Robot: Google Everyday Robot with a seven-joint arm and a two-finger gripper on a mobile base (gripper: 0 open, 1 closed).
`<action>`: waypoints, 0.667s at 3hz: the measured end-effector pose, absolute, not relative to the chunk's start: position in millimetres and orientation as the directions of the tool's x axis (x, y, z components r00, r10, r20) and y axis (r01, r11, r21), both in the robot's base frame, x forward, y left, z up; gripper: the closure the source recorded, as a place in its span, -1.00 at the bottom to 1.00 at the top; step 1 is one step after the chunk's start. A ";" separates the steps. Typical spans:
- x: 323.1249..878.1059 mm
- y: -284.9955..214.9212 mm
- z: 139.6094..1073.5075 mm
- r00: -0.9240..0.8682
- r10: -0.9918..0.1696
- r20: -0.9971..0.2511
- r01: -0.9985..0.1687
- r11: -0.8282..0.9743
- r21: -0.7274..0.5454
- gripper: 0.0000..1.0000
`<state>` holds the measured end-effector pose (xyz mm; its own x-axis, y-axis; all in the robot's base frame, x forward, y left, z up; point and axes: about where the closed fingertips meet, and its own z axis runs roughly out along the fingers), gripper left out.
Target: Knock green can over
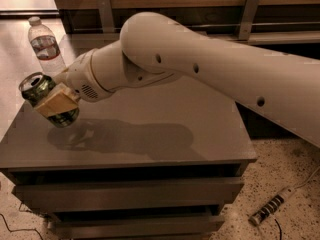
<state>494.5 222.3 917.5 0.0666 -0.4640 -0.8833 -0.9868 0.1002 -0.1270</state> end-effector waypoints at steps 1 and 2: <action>502.5 204.7 926.2 0.049 -0.571 -0.819 -0.983 0.119 -0.141 1.00; 512.0 194.2 926.9 0.024 -0.641 -0.767 -0.981 0.134 -0.143 1.00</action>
Offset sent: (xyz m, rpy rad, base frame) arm 0.0333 -0.0456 0.0071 -0.3295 0.0282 -0.1058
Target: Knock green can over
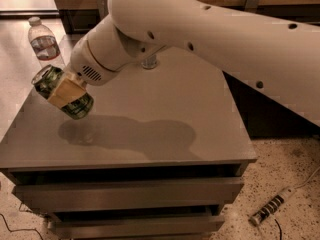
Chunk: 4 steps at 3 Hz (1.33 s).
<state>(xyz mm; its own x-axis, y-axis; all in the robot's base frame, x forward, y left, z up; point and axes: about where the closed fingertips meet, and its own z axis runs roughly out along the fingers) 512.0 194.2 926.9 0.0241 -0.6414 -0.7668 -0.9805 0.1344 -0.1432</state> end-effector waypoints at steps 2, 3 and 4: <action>516.7 195.5 911.0 -0.008 -0.770 -0.638 -0.969 0.163 -0.185 1.00; 521.4 201.3 898.4 -0.034 -0.828 -0.559 -0.963 0.176 -0.202 1.00; 526.7 209.4 878.9 -0.057 -0.873 -0.485 -0.963 0.176 -0.204 1.00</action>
Offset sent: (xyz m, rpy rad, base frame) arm 0.0079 0.0004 -0.0258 -0.2729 -0.0225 -0.1010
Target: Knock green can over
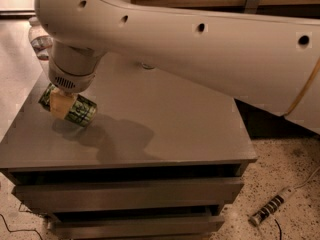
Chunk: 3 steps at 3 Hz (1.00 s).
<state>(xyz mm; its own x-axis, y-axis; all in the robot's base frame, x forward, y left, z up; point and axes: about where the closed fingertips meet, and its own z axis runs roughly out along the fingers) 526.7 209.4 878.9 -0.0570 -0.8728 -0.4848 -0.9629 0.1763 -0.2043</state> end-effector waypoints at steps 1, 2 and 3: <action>530.4 216.6 859.8 -0.077 -0.903 -0.422 -0.964 0.175 -0.198 1.00; 530.6 227.0 838.1 -0.089 -0.920 -0.382 -0.968 0.171 -0.186 1.00; 530.0 228.0 836.0 -0.089 -0.922 -0.378 -0.968 0.170 -0.185 0.61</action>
Offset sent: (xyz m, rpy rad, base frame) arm 0.0053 0.0308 -0.0671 -0.1567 0.0654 -0.0212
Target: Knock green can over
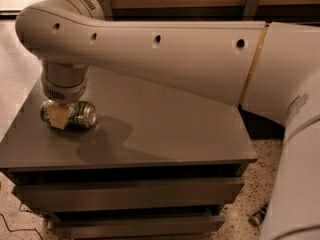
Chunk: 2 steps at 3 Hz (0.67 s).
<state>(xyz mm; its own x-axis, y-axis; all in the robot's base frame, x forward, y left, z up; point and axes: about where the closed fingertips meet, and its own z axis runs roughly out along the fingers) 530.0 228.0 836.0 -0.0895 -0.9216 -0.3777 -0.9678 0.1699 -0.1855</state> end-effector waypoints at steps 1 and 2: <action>529.3 227.6 836.7 -0.089 -0.922 -0.377 -0.968 0.170 -0.187 -0.01; 528.8 227.2 837.2 -0.088 -0.922 -0.377 -0.967 0.169 -0.188 -0.47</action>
Offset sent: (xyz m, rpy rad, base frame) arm -0.0004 -0.0003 0.0004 -0.0002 -0.0010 0.0002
